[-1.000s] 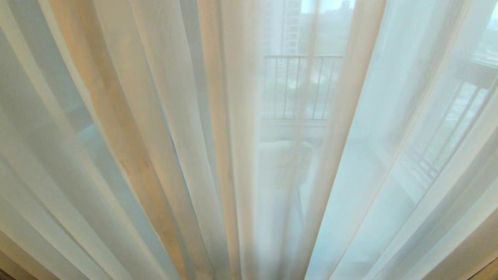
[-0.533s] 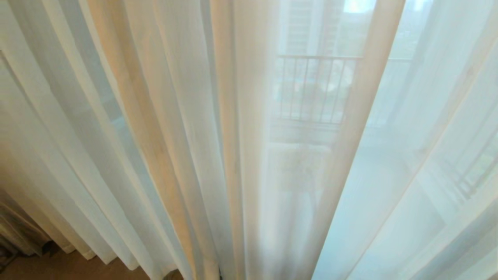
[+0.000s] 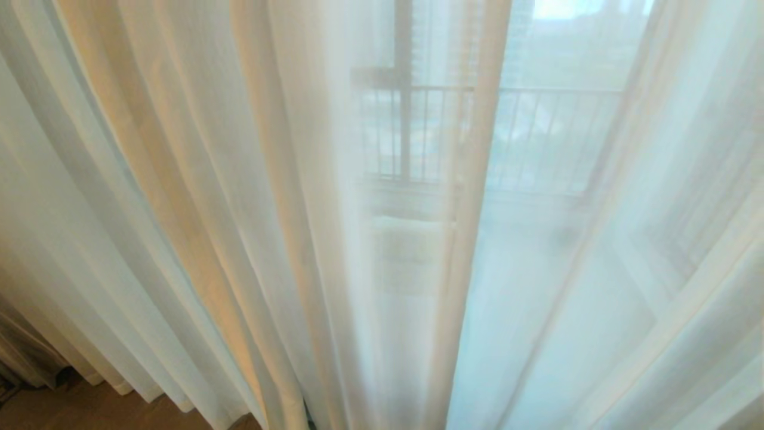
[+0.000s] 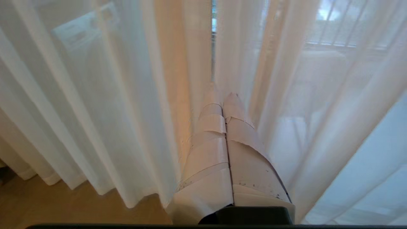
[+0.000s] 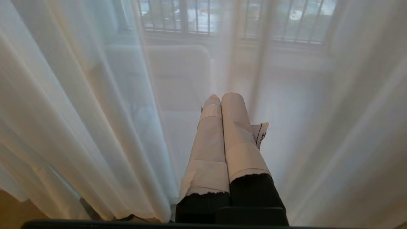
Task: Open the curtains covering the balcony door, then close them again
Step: Close the outer curtains on both sides
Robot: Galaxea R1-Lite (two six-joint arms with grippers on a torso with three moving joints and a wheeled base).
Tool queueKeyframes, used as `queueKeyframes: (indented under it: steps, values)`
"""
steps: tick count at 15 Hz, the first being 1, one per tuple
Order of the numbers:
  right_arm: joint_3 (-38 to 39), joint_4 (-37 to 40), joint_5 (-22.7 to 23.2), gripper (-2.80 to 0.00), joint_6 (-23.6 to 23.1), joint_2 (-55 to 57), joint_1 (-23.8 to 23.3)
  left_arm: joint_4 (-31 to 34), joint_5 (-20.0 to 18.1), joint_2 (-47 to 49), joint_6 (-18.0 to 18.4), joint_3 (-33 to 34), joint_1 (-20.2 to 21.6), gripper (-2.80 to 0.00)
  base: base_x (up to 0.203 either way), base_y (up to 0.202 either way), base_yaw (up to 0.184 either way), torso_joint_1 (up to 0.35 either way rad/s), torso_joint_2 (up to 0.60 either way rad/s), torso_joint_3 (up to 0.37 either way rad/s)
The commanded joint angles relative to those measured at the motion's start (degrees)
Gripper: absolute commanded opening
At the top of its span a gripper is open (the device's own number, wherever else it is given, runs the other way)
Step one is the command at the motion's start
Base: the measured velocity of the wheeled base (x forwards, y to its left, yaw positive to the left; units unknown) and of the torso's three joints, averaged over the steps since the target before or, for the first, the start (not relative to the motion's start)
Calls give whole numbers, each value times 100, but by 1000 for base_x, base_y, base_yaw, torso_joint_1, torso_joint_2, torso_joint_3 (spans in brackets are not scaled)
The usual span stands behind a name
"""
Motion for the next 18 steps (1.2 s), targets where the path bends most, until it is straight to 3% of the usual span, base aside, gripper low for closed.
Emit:
queueKeyframes:
  steps: [1, 9, 18]
  values:
    - [5, -3, 0, -280, 1, 7, -2, 0, 1, -2, -3, 0, -1, -280, -2, -194, -51, -1, 2, 2]
    - [5, -3, 0, -280, 1, 7, -2, 0, 1, -2, -3, 0, -1, -280, -1, -187, -140, 4, 3, 3]
    - [5, -12, 0, -280, 1, 7, -2, 0, 1, -2, -3, 0, -1, -280, 0, -192, -10, 1, 3, 2]
